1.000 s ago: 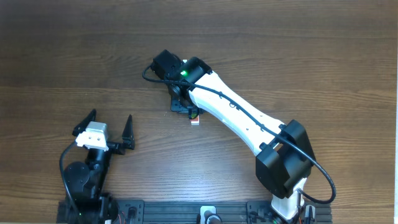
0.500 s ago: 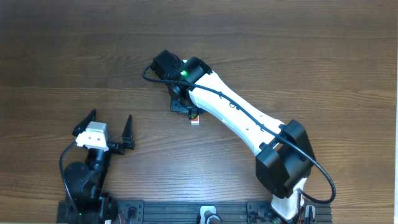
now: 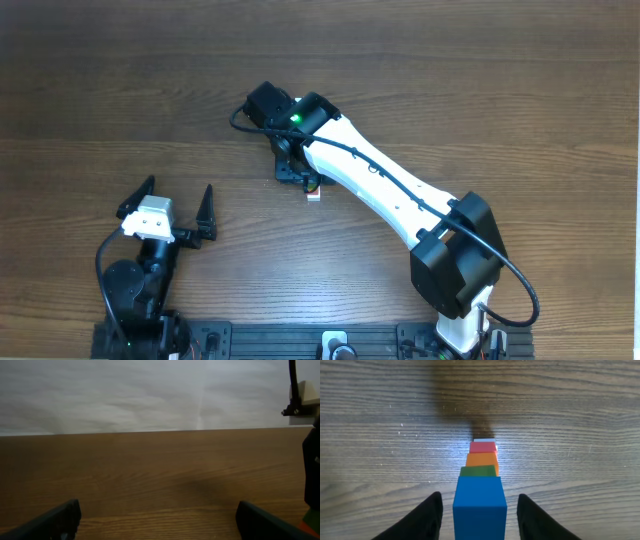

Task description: Stack Cubes

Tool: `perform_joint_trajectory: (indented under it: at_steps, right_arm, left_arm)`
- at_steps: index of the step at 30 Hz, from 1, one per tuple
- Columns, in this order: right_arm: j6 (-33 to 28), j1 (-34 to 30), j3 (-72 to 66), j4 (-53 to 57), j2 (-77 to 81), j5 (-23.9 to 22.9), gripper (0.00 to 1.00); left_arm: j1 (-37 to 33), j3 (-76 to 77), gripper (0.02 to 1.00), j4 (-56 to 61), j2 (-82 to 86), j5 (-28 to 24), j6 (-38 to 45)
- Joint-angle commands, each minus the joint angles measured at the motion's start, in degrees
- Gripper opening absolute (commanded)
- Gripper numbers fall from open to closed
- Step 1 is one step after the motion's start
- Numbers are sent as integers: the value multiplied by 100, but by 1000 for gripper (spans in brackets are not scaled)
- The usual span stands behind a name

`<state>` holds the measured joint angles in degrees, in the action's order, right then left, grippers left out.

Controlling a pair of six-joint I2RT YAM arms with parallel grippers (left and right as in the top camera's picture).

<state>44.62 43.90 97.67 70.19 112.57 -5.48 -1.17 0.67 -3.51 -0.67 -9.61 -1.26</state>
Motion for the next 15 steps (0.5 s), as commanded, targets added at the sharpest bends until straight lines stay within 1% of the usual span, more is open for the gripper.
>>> perform_joint_trajectory:
  at_steps: [1, 6, 7, 8, 10, 15]
  right_arm:
    - [11, -74, -42, -9, 103, -13, 619]
    - [-15, -125, -37, -22, 85, -17, 879]
    - [-76, -153, -28, -37, 63, -20, 954]
    - [-160, -190, -15, -61, 28, -37, 991]
    - [-273, -280, 42, -90, -87, -153, 993]
    - [-855, -662, 210, -236, -629, -459, 993]
  left_arm:
    - [-17, -33, 1000, 2, 39, 46, 83]
    - [-20, -33, 1000, 2, 39, 46, 83]
    - [-17, -33, 1000, 2, 39, 46, 83]
    - [-20, -33, 1000, 2, 39, 46, 83]
    - [-20, -33, 1000, 2, 39, 46, 85]
    - [-20, -33, 1000, 2, 39, 46, 83]
